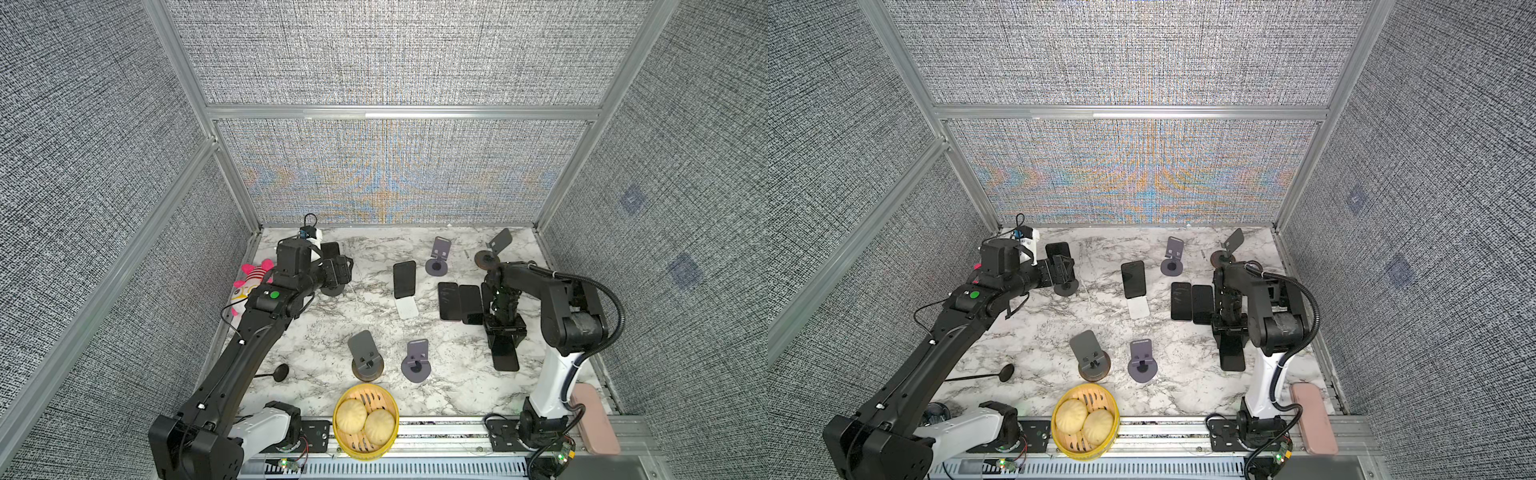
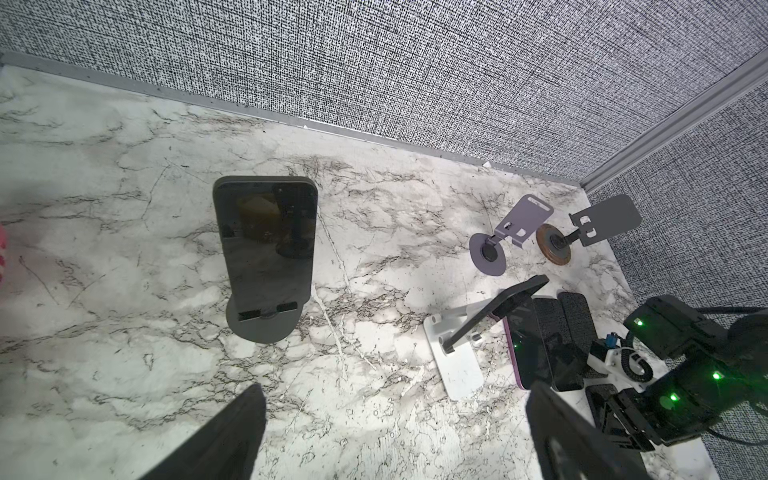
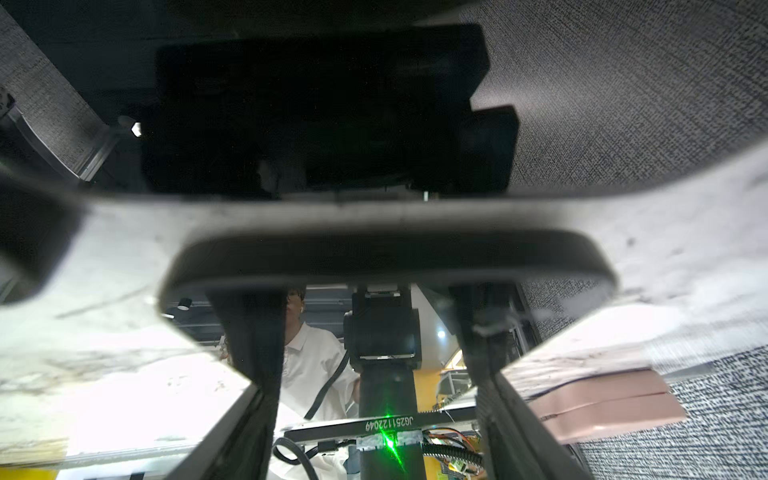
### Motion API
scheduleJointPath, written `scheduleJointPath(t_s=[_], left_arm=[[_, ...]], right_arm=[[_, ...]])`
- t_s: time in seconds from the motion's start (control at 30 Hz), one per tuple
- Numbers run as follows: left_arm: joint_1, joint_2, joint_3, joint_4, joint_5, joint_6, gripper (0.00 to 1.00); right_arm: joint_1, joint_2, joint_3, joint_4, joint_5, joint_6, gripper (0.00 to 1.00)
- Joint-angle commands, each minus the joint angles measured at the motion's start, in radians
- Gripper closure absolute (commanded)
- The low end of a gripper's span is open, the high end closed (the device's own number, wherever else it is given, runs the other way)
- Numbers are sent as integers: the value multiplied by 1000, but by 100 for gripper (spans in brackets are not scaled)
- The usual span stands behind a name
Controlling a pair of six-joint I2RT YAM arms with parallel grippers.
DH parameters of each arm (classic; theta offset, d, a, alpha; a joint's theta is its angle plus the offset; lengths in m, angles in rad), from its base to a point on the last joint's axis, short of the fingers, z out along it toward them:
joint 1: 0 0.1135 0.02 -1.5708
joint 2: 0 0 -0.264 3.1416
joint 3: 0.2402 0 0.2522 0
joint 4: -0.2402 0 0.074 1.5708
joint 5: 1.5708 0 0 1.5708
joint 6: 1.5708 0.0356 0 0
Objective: Remove the phone from the phone stand
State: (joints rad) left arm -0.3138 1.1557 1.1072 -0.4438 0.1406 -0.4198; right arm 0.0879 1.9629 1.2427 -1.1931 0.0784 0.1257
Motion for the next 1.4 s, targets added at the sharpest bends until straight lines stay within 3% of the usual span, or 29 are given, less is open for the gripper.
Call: scheduleJointPath(t_s=[0.0,0.17,0.57,0.7,0.97,1.37], left_arm=[[1,-7,-4,21,1,7,1],[1,-4,-5,21,4,6,1],[1,-10,-3,19,7,4,1],[0,-11,-6,23,0,4,1],[1,5,-6,19,-4,3,1],[1,44,-7,10,-40,19,1]], right_arm=[[1,-1,3,26,34,-6,31],[2,-10,1,28,34,-5,16],[13,-68,-2,20,35,30,2],[20,-151,-18,53,-14,62,1],[44,-327,0,23,24,99,1],[255,-699,18,148,143,221,1]])
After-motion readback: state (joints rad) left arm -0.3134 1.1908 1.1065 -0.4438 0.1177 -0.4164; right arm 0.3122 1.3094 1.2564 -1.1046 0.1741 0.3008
